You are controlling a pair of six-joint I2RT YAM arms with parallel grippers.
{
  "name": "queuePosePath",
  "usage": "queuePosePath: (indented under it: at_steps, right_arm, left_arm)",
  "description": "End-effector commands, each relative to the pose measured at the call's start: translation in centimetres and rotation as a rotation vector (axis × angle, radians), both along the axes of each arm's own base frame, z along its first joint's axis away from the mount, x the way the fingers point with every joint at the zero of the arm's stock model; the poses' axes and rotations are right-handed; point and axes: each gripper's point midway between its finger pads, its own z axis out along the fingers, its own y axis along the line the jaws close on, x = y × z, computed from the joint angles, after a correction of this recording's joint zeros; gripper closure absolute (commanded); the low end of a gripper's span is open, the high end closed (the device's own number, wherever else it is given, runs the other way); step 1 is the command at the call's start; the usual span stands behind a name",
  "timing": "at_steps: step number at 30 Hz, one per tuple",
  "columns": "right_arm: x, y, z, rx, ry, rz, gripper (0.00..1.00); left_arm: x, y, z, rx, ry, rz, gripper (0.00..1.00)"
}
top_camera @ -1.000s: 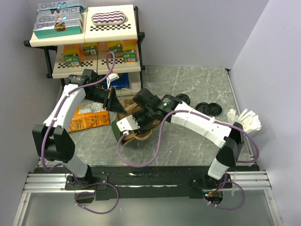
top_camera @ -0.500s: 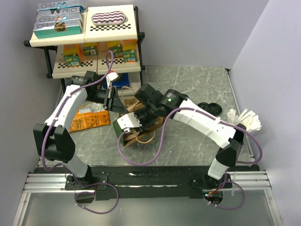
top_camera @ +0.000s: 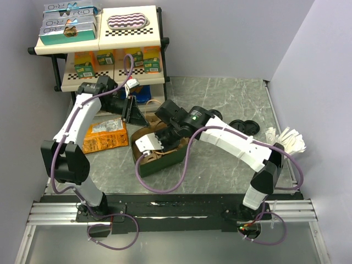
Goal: Pack the takeout coffee
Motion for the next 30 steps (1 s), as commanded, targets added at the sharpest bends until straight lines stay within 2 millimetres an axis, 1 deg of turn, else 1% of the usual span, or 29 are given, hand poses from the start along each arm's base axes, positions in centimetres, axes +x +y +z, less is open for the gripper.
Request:
queuePosePath:
  at_steps: [1,2,5,6,8,10,11,12,13,14,15,17,19,20,22,27,28,30]
  right_arm:
    - [1.2,1.8,0.4,0.054,-0.024,0.014,1.0]
    - [1.4,1.9,0.2,0.054,-0.023,0.012,1.0]
    - [1.9,2.4,-0.4,0.054,-0.012,0.006,1.0]
    - [2.1,2.7,-0.8,0.052,-0.011,0.002,1.0]
    - [2.4,3.0,-0.9,0.06,-0.006,-0.009,1.0]
    - [2.9,3.4,-1.2,0.068,-0.007,-0.017,1.0]
    - [3.0,3.5,-1.3,0.071,-0.001,-0.023,1.0]
    - [3.2,3.7,-1.5,0.074,0.002,-0.029,1.0]
    - [3.1,3.9,-1.6,0.078,0.008,-0.026,1.0]
    - [3.3,3.8,-1.6,0.079,0.013,-0.034,1.0]
    - [3.3,3.9,-1.9,0.074,0.024,-0.037,1.0]
    - [3.5,3.8,-2.1,0.073,0.036,-0.036,1.0]
    - [3.5,3.8,-2.4,0.073,0.042,-0.031,1.0]
    - [3.7,3.7,-2.4,0.073,0.043,-0.032,1.0]
    - [4.1,3.7,-2.3,0.085,0.041,-0.04,1.0]
    - [4.3,3.8,-2.9,0.096,0.09,-0.051,1.0]
    - [4.2,3.8,-3.1,0.095,0.101,-0.054,1.0]
    - [4.2,4.0,-3.1,0.102,0.117,-0.053,1.0]
  left_arm:
    - [1.7,0.5,1.0,0.06,-0.202,0.029,0.52]
    - [2.0,0.7,0.9,0.098,-0.215,0.058,0.5]
    - [2.7,0.8,1.1,0.128,-0.283,0.11,0.43]
    - [3.1,1.0,0.7,0.156,-0.29,0.134,0.41]
    - [3.4,1.3,0.4,0.183,-0.309,0.156,0.39]
    - [3.7,1.4,0.5,0.193,-0.325,0.169,0.36]
    - [3.9,1.4,1.0,0.193,-0.359,0.18,0.35]
    - [4.3,1.5,1.2,0.204,-0.383,0.196,0.31]
    - [4.6,1.5,1.6,0.206,-0.391,0.215,0.3]
    - [4.7,1.6,2.3,0.199,-0.425,0.232,0.29]
    - [5.4,1.7,3.0,0.201,-0.472,0.258,0.28]
    - [5.6,1.9,4.2,0.199,-0.515,0.29,0.27]
    - [5.9,2.2,4.9,0.219,-0.549,0.323,0.25]
    - [5.9,2.4,5.3,0.228,-0.565,0.331,0.25]
    - [5.7,3.0,5.4,0.268,-0.576,0.344,0.24]
    - [4.3,4.7,5.1,0.333,-0.566,0.38,0.23]
    - [3.6,4.9,4.8,0.342,-0.553,0.382,0.22]
    - [3.2,5.3,4.2,0.367,-0.541,0.378,0.21]
